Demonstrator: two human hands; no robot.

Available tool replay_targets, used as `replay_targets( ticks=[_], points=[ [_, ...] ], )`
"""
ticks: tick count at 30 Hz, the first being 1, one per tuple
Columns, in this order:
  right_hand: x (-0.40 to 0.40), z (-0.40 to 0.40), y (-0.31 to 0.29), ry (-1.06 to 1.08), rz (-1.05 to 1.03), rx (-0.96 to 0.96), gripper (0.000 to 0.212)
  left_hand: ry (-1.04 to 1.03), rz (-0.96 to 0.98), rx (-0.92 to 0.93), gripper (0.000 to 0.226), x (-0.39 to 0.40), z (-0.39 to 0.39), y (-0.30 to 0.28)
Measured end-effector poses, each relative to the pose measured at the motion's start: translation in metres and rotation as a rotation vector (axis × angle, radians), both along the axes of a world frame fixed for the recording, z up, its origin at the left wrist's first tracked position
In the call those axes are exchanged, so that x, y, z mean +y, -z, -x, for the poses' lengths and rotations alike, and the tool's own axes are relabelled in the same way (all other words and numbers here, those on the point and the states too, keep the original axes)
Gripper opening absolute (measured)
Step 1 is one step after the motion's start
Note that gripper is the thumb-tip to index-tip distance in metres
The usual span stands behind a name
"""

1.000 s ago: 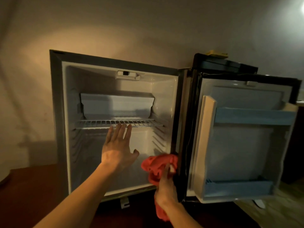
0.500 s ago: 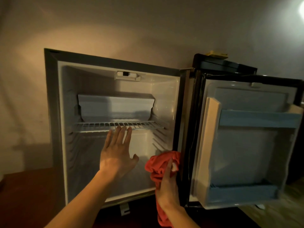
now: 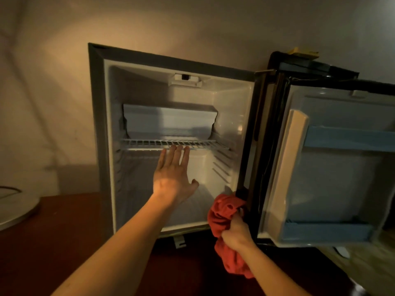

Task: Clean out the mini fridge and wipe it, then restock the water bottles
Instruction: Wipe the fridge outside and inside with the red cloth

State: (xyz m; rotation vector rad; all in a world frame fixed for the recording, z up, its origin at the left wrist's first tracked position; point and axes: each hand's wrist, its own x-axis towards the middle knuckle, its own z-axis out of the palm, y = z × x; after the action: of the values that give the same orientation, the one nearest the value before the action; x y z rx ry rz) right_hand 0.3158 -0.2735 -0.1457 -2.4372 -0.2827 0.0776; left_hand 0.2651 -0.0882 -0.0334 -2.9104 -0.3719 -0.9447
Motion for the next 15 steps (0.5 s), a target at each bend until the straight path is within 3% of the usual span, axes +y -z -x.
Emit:
replay_targets(
  ticks=[5, 9, 15],
  points=[
    [0.016, -0.005, 0.006, 0.054, 0.008, 0.059, 0.088, 0.012, -0.023, 0.005, 0.1, 0.007, 0.0, 0.001],
    [0.026, -0.01, -0.005, 0.084, 0.083, 0.107, 0.054, 0.019, -0.042, 0.008, 0.101, 0.007, 0.0, 0.002],
    [0.055, -0.001, 0.002, 0.1, 0.024, 0.171, 0.095, 0.027, -0.092, 0.033, 0.102, 0.011, 0.002, -0.002]
  ],
)
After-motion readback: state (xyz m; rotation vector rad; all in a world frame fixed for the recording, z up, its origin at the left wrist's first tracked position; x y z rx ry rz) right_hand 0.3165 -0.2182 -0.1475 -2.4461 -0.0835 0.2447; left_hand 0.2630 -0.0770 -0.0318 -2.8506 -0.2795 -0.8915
